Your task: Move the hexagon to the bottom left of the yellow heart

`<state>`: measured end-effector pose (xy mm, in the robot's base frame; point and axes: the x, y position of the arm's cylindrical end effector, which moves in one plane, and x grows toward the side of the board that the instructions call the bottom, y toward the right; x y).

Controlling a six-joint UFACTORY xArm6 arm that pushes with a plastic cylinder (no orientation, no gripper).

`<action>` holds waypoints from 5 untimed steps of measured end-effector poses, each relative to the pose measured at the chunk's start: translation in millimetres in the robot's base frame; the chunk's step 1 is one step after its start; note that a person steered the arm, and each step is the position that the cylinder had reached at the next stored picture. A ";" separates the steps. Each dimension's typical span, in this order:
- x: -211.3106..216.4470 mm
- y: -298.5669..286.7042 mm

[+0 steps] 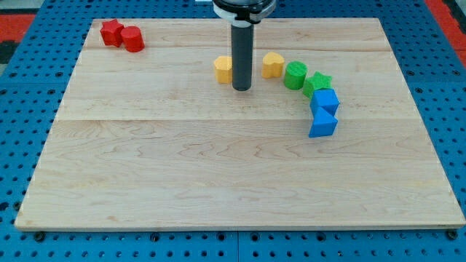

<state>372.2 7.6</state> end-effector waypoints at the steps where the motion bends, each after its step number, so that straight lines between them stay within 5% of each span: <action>1: -4.3 -43.6; 4: -48.0 -75.2; 5: -48.2 -38.4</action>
